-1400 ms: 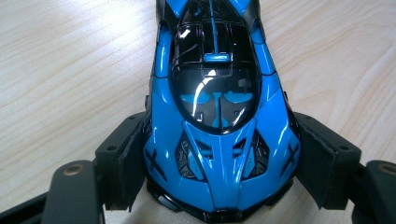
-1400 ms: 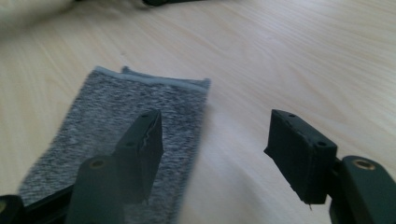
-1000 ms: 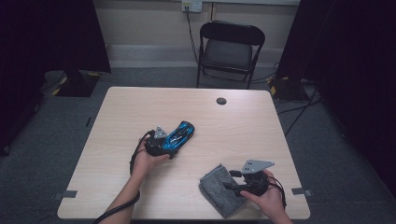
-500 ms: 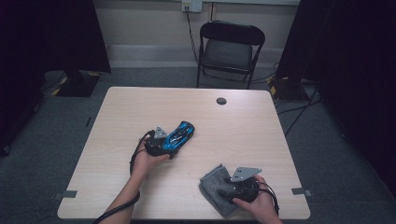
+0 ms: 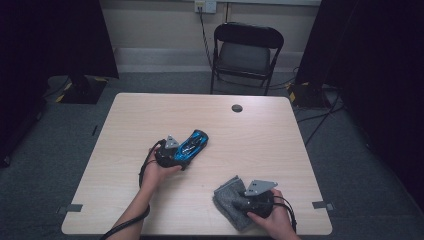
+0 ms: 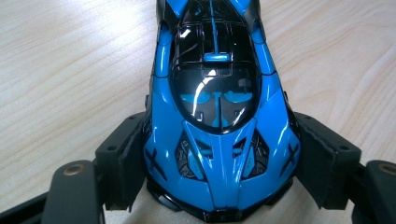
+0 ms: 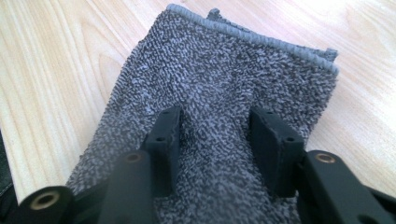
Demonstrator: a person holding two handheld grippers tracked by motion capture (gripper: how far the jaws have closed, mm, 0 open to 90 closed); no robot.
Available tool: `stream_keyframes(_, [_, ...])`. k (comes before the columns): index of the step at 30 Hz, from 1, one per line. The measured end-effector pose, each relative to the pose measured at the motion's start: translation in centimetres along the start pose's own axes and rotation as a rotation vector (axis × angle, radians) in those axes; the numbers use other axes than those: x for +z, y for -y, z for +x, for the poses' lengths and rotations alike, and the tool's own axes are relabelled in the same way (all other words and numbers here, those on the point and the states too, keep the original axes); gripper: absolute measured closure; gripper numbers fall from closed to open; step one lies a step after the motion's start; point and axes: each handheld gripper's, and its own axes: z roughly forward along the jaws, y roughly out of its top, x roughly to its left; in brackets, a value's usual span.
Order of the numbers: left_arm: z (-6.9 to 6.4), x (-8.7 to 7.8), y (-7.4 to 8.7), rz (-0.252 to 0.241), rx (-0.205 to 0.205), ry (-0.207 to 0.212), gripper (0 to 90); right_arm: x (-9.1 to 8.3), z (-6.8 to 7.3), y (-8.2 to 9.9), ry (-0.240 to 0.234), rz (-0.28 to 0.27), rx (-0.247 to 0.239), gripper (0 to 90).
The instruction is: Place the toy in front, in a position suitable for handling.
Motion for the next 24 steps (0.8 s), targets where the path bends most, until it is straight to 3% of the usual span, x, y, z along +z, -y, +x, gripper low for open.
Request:
stream_keyframes(4, [0.0,0.0,0.0,0.0,0.001,0.0,25.6,0.02,0.02,0.04,0.001,-0.005,-0.002,55.6])
stream_keyframes(8, [0.0,0.0,0.0,0.0,0.0,0.0,25.6,0.05,0.0,-0.07,-0.002,-0.002,0.001,61.5])
stream_keyframes(11, [0.0,0.0,0.0,0.0,0.0,0.0,25.6,0.08,-0.03,-0.12,-0.001,-0.007,-0.003,71.3])
stream_keyframes(17, [0.0,0.0,0.0,0.001,0.0,0.0,25.6,0.15,-0.15,-0.37,-0.007,0.004,-0.004,76.9])
stream_keyframes(24, [-0.01,-0.01,0.01,0.0,-0.001,-0.001,25.6,0.07,-0.51,-0.37,-0.027,-0.004,0.041,79.4])
